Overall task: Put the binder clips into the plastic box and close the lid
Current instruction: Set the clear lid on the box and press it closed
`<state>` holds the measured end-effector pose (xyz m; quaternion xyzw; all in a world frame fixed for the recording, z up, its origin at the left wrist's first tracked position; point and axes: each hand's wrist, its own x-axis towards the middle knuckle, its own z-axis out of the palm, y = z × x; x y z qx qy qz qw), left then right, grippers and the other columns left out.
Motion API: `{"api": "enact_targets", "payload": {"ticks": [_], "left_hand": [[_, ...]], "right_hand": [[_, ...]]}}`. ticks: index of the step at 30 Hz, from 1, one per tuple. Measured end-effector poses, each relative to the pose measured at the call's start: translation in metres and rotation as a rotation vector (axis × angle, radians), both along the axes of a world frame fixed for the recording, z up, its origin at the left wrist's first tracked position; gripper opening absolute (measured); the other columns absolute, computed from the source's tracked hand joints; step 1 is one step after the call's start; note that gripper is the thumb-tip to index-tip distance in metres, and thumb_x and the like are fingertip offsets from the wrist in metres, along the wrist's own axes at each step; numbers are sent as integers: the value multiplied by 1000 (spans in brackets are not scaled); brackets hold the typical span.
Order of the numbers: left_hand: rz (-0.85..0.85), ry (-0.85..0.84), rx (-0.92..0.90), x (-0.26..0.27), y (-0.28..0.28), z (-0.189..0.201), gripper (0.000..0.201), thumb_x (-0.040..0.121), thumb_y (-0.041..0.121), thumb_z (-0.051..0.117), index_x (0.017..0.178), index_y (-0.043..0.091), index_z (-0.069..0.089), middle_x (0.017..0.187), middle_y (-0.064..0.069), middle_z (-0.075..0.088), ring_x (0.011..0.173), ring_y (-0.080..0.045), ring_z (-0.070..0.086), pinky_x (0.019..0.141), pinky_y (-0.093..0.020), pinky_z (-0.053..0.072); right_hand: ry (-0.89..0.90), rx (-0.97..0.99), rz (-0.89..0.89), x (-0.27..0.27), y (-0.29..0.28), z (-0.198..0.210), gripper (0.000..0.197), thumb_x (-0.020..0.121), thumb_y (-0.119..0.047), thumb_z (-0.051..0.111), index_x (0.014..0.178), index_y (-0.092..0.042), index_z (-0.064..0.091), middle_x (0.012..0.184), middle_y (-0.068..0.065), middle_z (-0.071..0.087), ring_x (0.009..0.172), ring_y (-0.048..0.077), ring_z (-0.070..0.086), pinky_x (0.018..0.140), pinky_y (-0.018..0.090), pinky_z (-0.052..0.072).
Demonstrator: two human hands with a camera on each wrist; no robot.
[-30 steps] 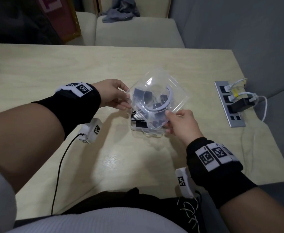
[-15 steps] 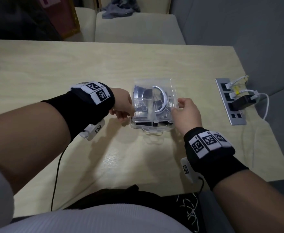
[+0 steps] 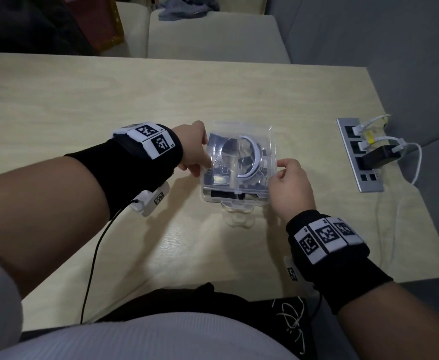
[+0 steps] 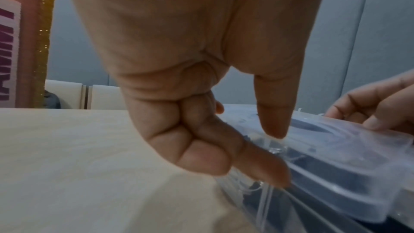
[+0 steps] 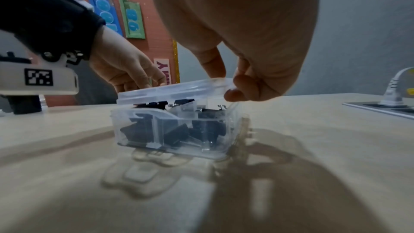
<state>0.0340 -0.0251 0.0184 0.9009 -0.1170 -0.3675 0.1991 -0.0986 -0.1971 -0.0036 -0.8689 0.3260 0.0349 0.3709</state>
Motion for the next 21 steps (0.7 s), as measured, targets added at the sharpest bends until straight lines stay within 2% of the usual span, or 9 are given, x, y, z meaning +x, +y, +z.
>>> {"api": "enact_targets", "payload": {"ticks": [3, 6, 8, 10, 12, 14, 16, 18, 21], "left_hand": [[-15, 18, 11, -4, -2, 1, 49, 78, 21, 76, 107, 17, 36, 68, -6, 76, 63, -22, 71, 73, -38, 60], [1, 12, -23, -6, -5, 1, 70, 77, 14, 76, 128, 18, 28, 68, -9, 76, 62, -23, 72, 70, -37, 62], [-6, 22, -39, -4, -4, 2, 99, 77, 12, 76, 147, 24, 7, 70, -10, 76, 67, -25, 75, 73, -40, 63], [-52, 29, -17, 0, -4, 4, 117, 76, 16, 79, 151, 29, -10, 72, -8, 76, 69, -23, 75, 74, -40, 62], [-111, -39, 45, 5, -6, 5, 114, 75, 27, 81, 153, 30, -3, 79, -6, 73, 70, -20, 72, 74, -37, 60], [-161, -194, 100, 14, -9, 3, 102, 76, 41, 77, 153, 29, 10, 115, -11, 65, 96, -27, 67, 84, -38, 53], [-208, -300, 107, 19, -15, -2, 88, 82, 46, 68, 152, 29, 18, 145, -12, 42, 120, -33, 55, 95, -40, 48], [-292, -322, 89, 21, -21, -6, 77, 88, 43, 60, 152, 24, 23, 153, -8, 33, 131, -30, 46, 103, -40, 42], [-302, -332, 81, 22, -26, -5, 61, 91, 36, 58, 145, 18, 37, 142, -8, 50, 125, -30, 52, 100, -39, 45]], "right_hand": [[23, -21, 9, -3, 3, -1, 36, 94, -13, 46, 130, -14, 45, 125, 10, 54, 88, 23, 58, 73, 32, 44], [91, 15, 7, -5, 6, -4, 43, 97, -21, 46, 139, -15, 35, 135, 13, 49, 97, 28, 59, 80, 35, 48], [167, 76, 1, -8, 8, -4, 50, 101, -30, 42, 144, -13, 26, 137, 18, 50, 102, 32, 59, 85, 36, 47], [236, 133, -26, -11, 8, -4, 54, 103, -36, 39, 146, -7, 22, 133, 21, 54, 98, 34, 57, 81, 33, 42], [269, 186, -89, -13, 8, -4, 58, 102, -41, 39, 144, -3, 24, 119, 18, 58, 85, 30, 54, 76, 33, 44], [286, 271, -175, -15, 8, -5, 60, 98, -50, 44, 134, -4, 29, 107, 14, 63, 74, 29, 61, 67, 39, 58], [330, 384, -244, -19, 10, -3, 60, 93, -57, 49, 123, -6, 34, 99, 18, 65, 64, 27, 65, 52, 37, 61], [400, 509, -243, -22, 13, -4, 64, 90, -59, 54, 117, -1, 45, 92, 21, 68, 61, 30, 67, 55, 44, 63], [426, 634, -223, -23, 16, -6, 53, 90, -55, 58, 109, -5, 59, 83, 21, 67, 65, 34, 68, 73, 61, 60]]}}
